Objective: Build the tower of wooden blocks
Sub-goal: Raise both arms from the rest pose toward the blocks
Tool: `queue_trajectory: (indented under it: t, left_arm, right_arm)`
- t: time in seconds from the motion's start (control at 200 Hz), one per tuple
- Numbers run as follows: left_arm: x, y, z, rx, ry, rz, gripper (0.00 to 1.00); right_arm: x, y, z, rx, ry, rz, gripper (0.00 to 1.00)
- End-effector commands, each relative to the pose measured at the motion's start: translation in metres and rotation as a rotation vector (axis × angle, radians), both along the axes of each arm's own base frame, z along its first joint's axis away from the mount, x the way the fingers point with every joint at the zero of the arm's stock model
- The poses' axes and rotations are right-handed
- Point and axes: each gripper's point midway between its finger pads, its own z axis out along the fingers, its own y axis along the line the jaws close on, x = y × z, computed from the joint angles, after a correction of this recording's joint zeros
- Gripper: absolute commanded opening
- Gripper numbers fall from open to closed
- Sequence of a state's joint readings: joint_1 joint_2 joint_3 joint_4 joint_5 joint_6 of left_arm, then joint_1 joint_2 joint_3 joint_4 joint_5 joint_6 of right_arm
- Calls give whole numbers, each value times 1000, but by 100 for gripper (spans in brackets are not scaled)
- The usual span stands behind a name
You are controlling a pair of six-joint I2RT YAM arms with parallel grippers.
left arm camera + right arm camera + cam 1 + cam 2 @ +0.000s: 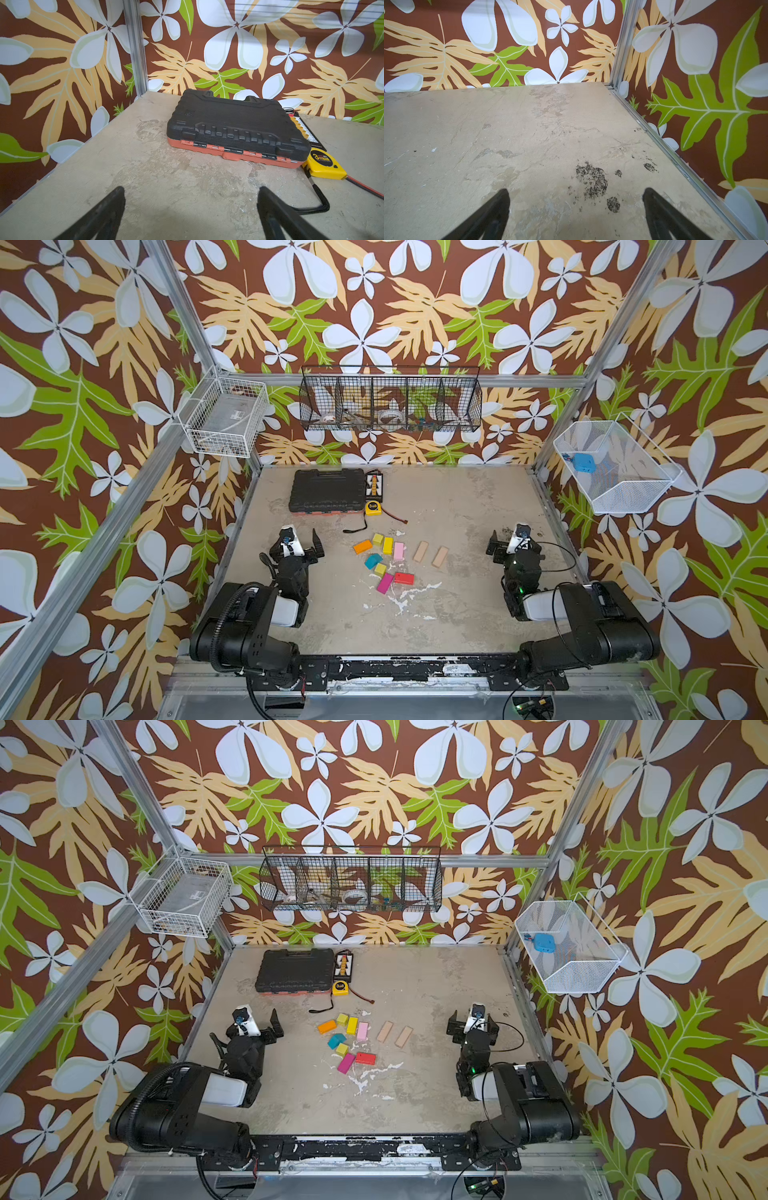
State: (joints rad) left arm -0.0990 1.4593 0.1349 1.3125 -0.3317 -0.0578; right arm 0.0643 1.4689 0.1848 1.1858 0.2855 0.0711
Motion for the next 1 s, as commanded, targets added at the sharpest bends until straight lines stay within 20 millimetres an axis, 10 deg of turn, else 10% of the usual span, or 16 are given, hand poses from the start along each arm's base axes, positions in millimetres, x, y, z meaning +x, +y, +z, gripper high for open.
queue_trajectory:
  t: [0.0,0.996]
  left_arm:
    - [1,-1,7,-11,-32,-4,100]
    - [-4,0,15,-9,-58,-4,100]
  right_arm:
    - [1,0,7,5,-30,-4,100]
    - [-4,-2,17,6,-51,-22,100]
